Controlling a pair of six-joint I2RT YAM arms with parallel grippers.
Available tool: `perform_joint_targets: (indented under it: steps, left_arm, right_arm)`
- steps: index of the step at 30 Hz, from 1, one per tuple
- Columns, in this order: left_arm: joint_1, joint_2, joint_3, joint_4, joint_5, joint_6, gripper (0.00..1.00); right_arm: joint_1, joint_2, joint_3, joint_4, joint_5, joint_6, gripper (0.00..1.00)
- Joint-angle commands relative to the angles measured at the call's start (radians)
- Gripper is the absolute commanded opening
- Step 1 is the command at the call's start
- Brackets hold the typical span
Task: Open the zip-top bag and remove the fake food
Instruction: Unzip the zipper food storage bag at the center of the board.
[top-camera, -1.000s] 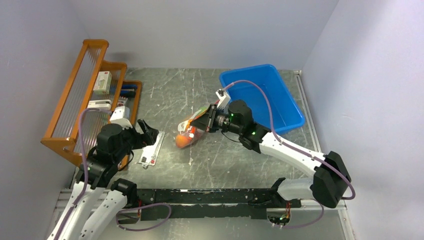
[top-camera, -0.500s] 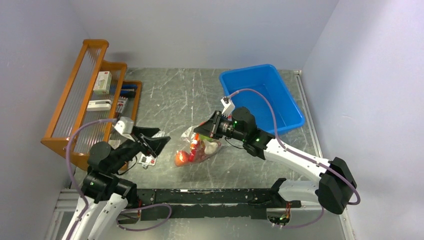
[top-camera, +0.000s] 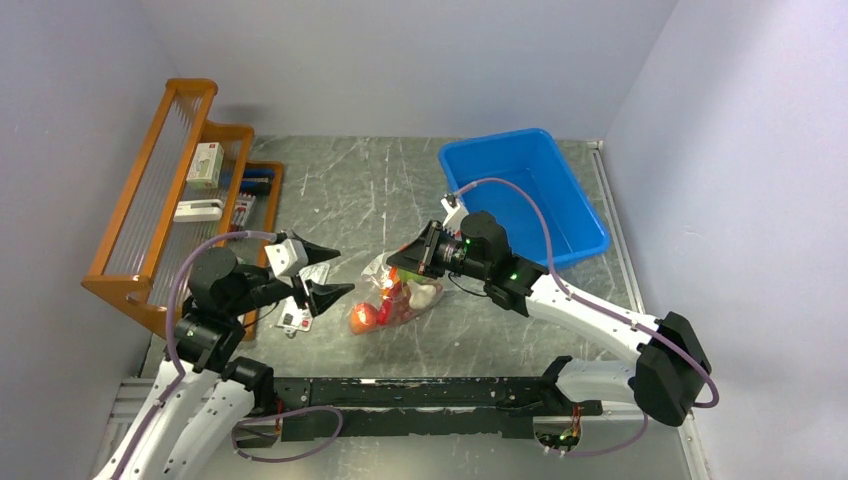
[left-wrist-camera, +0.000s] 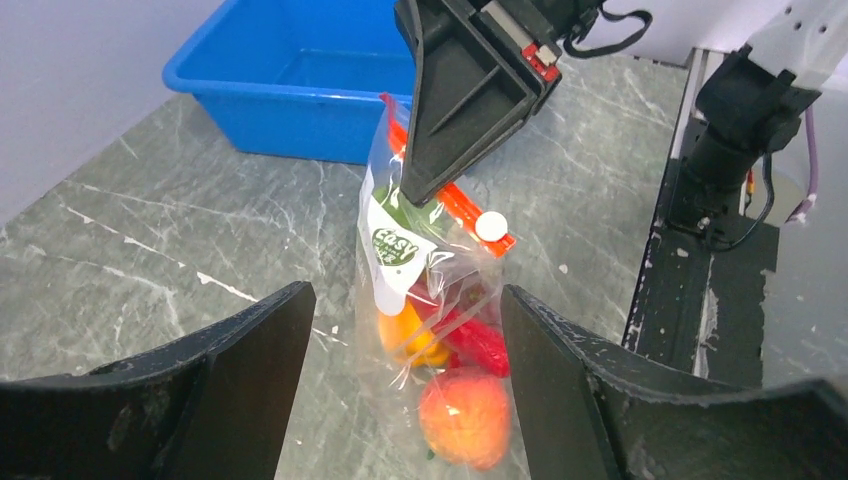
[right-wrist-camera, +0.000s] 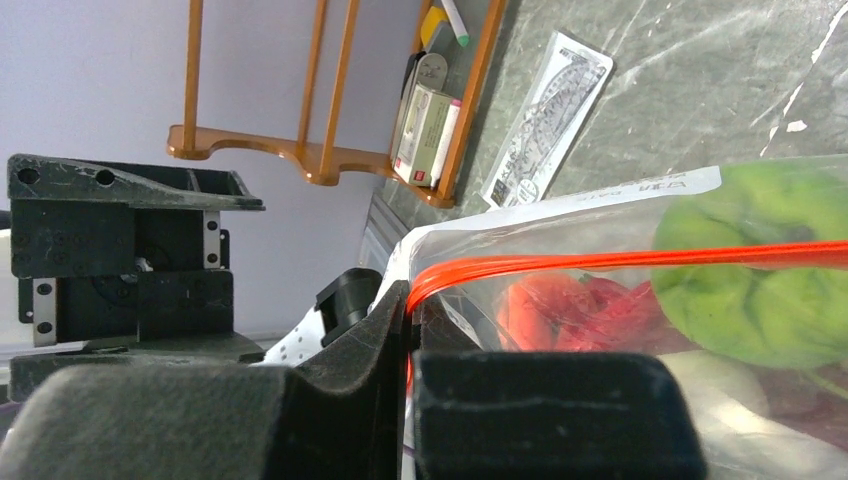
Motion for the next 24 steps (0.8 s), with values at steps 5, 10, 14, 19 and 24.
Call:
perform_joint_targets:
  steps: [5,10,14,19,24]
  left_arm:
    - [-0.017,0.102,0.009,0.007,0.015,0.185,0.81]
    - [-0.088,0.148,-0.001,0.059,-0.033,0.195,0.80]
    - [-0.184,0.199,0.001,0.088,-0.112,0.194,0.76]
    - [-0.285,0.248,-0.017,0.124,-0.250,0.214,0.71]
    - [-0.360,0.273,-0.048,0.222,-0.395,0.186,0.62]
  right_arm:
    - [-0.004,0.000,0.018,-0.004,0.025,0.037,0.00]
    - [-0.009,0.011,0.014,-0.011,0.059,0.073,0.00]
    - [-0.021,0.010,-0.017,0.041,0.076,0.145,0.00]
    - [-0.028,0.033,0.002,0.050,0.037,0.149,0.00]
    - [-0.027,0.041,0.018,0.038,0.014,0.143,0.00]
